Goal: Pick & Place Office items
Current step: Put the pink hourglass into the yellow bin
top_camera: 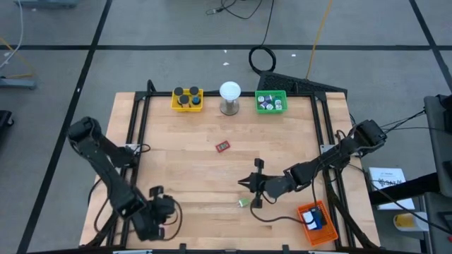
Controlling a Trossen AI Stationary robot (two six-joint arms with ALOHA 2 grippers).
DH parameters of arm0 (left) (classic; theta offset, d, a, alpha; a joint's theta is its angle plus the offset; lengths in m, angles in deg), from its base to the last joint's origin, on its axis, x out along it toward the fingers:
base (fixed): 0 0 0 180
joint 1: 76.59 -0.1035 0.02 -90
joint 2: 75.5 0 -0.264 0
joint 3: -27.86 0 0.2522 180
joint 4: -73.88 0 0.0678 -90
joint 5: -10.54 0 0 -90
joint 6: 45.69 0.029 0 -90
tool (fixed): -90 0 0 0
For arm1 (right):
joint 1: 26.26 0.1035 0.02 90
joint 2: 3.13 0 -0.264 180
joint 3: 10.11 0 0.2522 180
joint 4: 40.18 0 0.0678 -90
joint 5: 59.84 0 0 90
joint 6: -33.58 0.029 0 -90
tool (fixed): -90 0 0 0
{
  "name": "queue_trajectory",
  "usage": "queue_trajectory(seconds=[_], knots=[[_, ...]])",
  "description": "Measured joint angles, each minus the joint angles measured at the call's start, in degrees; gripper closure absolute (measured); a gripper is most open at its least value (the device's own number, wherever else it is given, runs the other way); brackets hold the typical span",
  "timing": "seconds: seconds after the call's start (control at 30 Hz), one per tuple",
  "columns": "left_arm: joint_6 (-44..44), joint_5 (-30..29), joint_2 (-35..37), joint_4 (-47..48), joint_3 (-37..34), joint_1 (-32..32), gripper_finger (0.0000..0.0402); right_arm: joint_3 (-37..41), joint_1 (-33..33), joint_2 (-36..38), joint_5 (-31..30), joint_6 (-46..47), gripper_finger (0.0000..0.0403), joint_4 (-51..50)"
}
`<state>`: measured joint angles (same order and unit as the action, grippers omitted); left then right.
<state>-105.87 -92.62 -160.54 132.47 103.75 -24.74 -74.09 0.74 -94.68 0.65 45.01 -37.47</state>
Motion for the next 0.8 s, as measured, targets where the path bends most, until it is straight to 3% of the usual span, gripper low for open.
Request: queue_trajectory(seconds=[0.2, 0.3, 0.5, 0.8], knots=[[-12.7, 1.4, -5.4, 11.1, 10.4, 3.1, 0.0353, 4.0, 0.0, 0.0, 1.2, -0.8, 0.0390, 5.6], [-16.8, 1.8, -7.6, 16.7, 15.1, 4.5, 0.0331, 5.1, 0.0, 0.0, 1.1, -0.5, 0.0390, 6.0], [-22.5, 5.1, -11.1, 21.5, 19.9, 5.9, 0.0238, 5.4, 0.0, 0.0, 1.2, -0.3, 0.0390, 6.0], [-24.2, 7.3, -13.8, 25.0, 20.0, 5.5, 0.0080, 5.4, 0.1, 0.0, 1.2, -0.2, 0.0390, 6.0]])
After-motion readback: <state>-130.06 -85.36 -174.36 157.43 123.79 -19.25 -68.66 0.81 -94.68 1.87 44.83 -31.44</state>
